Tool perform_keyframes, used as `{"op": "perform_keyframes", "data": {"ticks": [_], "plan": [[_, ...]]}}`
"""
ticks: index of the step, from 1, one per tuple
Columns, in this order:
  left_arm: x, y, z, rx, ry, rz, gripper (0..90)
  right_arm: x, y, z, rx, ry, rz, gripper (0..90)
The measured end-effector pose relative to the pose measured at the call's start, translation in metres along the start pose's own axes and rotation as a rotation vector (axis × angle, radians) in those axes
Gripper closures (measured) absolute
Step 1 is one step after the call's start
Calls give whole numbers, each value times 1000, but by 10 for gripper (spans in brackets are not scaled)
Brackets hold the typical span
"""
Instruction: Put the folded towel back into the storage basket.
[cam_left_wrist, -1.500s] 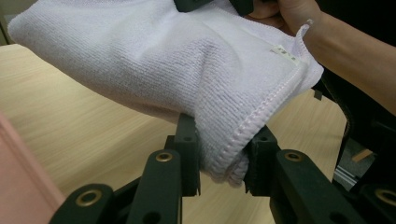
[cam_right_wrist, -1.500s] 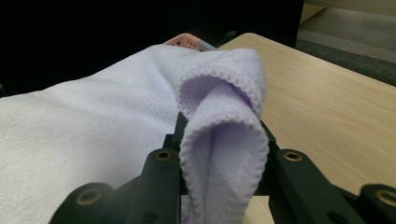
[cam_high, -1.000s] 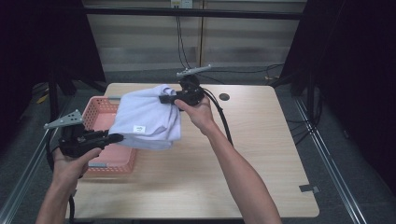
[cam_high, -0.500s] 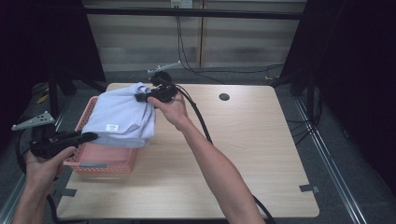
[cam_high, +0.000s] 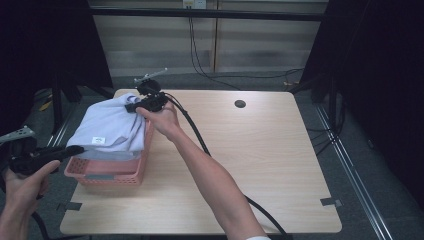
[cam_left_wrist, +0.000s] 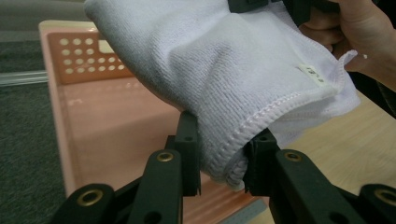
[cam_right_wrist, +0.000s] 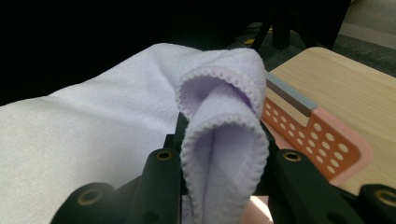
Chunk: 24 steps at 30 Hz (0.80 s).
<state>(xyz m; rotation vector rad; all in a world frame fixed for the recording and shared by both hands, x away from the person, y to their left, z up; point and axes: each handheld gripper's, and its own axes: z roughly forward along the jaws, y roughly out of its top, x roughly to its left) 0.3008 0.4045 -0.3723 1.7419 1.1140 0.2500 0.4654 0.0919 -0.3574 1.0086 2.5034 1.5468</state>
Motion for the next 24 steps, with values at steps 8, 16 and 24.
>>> {"op": "perform_keyframes", "data": {"ticks": [8,16,24], "plan": [[20,-19,-1,40,38,-41,720,8,-10,28,19,-18,11,718],[32,-33,10,107,76,-61,720,3,-34,54,64,-37,38,719],[36,-37,25,174,111,-60,718,-8,-49,70,88,-46,63,717]]}}
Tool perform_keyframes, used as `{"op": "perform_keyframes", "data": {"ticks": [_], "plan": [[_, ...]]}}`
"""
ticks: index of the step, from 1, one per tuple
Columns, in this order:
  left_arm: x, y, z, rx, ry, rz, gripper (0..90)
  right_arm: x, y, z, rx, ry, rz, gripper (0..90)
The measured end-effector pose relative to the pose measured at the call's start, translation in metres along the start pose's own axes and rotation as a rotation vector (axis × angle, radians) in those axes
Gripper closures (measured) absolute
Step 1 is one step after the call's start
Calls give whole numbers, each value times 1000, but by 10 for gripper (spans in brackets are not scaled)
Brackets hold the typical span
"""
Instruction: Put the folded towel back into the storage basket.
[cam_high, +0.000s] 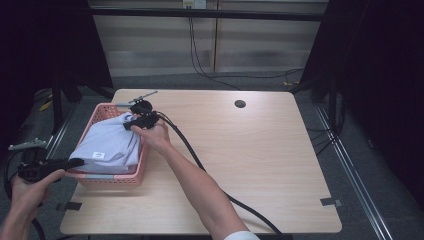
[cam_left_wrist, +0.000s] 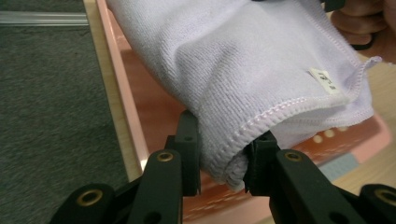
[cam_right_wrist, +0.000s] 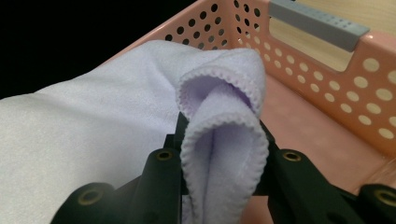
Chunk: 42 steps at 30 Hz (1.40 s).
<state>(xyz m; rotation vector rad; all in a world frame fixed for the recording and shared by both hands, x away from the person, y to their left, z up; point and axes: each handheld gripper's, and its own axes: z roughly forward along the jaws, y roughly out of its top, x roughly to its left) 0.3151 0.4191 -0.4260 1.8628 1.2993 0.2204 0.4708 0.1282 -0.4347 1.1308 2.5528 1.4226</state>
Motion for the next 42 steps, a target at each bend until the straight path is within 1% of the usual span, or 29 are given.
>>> {"op": "perform_keyframes", "data": {"ticks": [1,2,4,7,9,10,11,12,13,15,16,17,18,20,22,23,25,28,29,32,33,34,35,36,38,39,41,42], "plan": [[0,0,2,9,3,10,717,-1,-1,2,5,0,3,717],[-1,1,3,18,-3,10,716,-3,-2,4,9,-3,2,716],[-1,1,8,31,5,7,708,-5,-4,7,4,-7,8,715],[-2,2,13,48,10,5,682,-11,-6,9,18,-8,4,698],[-4,2,15,66,22,12,619,-13,-8,9,24,-12,2,628],[-4,2,15,66,22,12,538,-15,-9,8,13,-12,10,548],[-5,2,15,83,6,-4,493,-17,-9,7,7,-8,11,487],[-5,2,14,79,2,-4,458,-18,-9,6,10,-17,11,445],[-6,2,12,76,5,3,435,-20,-8,4,8,-24,7,426],[-10,5,7,48,20,5,363,-23,-6,0,1,-30,7,385],[-11,6,6,35,27,5,352,-24,-4,-2,-6,-33,4,373],[-13,8,4,23,22,7,348,-24,-3,-6,-12,-34,7,372],[-14,9,4,20,23,8,341,-24,-1,-10,-13,-26,1,374],[-19,11,4,13,26,17,346,-25,0,-16,-23,-31,-17,373],[-23,13,6,4,15,23,349,-26,1,-23,-26,-11,-25,372],[-26,14,7,0,11,17,348,-27,0,-27,-28,-15,-36,369],[-30,15,11,7,30,9,355,-30,-3,-35,-33,12,-42,356],[-38,15,16,-25,3,-6,361,-36,-10,-52,-48,19,-57,346],[-42,16,18,-30,2,-1,360,-38,-12,-59,-57,27,-57,341],[-57,19,24,-27,4,32,358,-44,-18,-80,-70,22,-60,325],[-62,21,26,-29,4,42,341,-46,-20,-87,-76,22,-66,324],[-67,22,27,-20,6,56,330,-47,-22,-94,-78,18,-69,320],[-67,22,27,-20,6,56,323,-49,-24,-101,-80,14,-70,305],[-74,23,29,-14,1,71,323,-49,-24,-101,-80,14,-70,305],[-83,24,33,-27,-5,64,294,-52,-33,-124,-78,9,-94,297],[-92,25,37,-21,-8,81,297,-53,-36,-130,-73,2,-90,292],[-101,25,44,-14,-27,99,319,-58,-43,-140,-80,17,-65,281],[-106,25,48,-1,-39,105,322,-59,-47,-144,-83,3,-66,281]]}}
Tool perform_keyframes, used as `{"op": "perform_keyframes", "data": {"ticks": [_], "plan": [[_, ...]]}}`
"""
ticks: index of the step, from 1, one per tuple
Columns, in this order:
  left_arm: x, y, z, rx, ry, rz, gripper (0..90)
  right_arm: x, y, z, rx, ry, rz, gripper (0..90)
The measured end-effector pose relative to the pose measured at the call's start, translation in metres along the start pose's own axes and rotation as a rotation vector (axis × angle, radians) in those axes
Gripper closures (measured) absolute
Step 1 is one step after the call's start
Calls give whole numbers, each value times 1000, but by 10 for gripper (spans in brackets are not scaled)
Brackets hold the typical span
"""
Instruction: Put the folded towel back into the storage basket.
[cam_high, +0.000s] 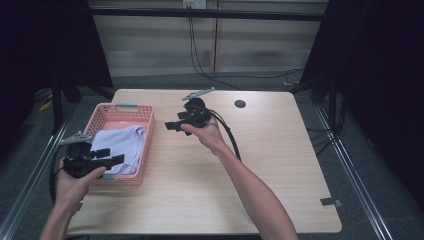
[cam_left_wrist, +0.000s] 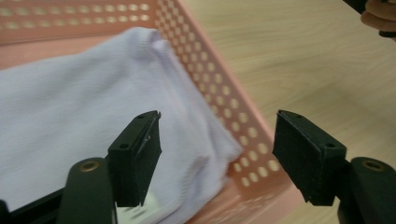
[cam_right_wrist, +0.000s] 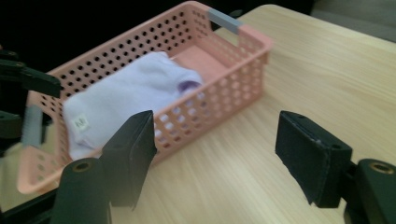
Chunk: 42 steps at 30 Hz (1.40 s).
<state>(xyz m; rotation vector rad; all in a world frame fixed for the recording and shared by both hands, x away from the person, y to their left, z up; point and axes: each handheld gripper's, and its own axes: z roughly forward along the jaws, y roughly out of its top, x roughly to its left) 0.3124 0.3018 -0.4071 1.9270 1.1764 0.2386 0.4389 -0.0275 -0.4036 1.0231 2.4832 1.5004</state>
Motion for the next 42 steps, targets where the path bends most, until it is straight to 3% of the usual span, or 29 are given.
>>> {"op": "perform_keyframes", "data": {"ticks": [2,10,14,18,23,27,31,32,33,38,40,42], "plan": [[-11,2,7,5,8,12,322,-2,-8,-11,-6,-10,-2,279],[-56,7,30,1,-47,71,312,-9,-43,-70,-57,-35,-8,277],[-74,6,44,9,-20,87,290,-17,-67,-100,-81,-45,14,278],[-89,5,58,7,-31,108,295,-24,-91,-130,-84,-93,33,278],[-104,2,73,26,-64,127,284,-22,-117,-158,-76,-135,35,278],[-117,-2,83,29,-73,124,275,-22,-141,-185,-91,-163,76,278],[-132,-12,94,65,-81,144,263,-20,-167,-208,-65,-204,93,277],[-136,-17,95,103,-84,174,263,-18,-175,-213,-59,-209,97,276],[-140,-23,95,101,-89,181,263,-15,-182,-219,-49,-221,95,276],[-142,-51,93,114,-120,153,264,-11,-220,-246,-38,-288,139,261],[-140,-56,91,130,-123,172,260,-11,-233,-252,-36,-311,156,256],[-137,-57,91,134,-118,165,258,-14,-241,-255,-30,-347,155,249]]}}
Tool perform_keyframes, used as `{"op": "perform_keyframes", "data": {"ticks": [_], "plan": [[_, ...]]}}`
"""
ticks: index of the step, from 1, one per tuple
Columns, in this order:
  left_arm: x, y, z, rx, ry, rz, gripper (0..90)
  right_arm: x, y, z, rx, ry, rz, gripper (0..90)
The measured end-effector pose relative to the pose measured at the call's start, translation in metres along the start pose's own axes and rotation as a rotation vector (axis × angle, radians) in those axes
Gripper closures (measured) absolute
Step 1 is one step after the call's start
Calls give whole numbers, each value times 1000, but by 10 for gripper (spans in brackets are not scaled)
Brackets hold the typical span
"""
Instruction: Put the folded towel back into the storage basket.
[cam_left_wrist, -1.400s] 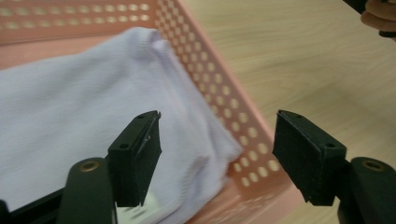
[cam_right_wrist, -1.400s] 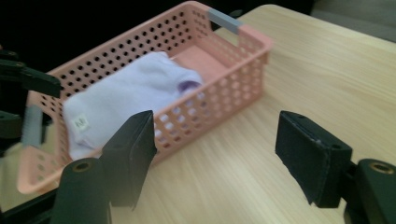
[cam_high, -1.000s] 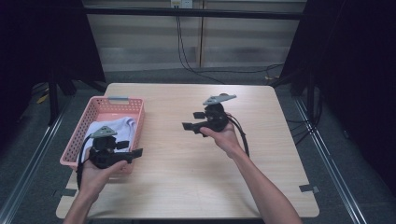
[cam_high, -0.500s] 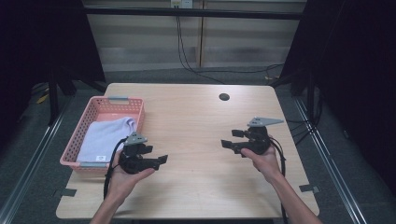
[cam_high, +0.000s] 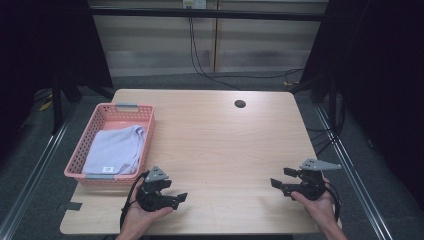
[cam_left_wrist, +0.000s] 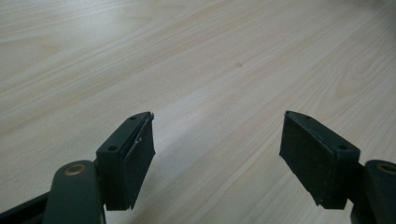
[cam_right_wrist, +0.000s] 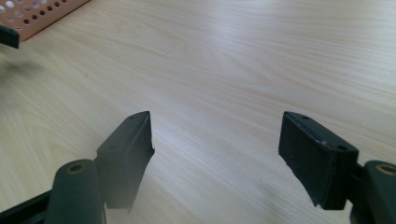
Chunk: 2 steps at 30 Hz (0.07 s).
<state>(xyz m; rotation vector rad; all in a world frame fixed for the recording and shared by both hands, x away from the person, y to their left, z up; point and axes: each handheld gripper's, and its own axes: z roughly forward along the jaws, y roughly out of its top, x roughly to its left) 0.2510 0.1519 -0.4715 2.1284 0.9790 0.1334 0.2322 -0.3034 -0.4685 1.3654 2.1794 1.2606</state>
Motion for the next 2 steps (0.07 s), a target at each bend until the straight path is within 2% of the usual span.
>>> {"op": "perform_keyframes", "data": {"ticks": [2], "plan": [[2,1,-1,-34,24,-3,261,-6,0,1,-1,-7,18,232]]}}
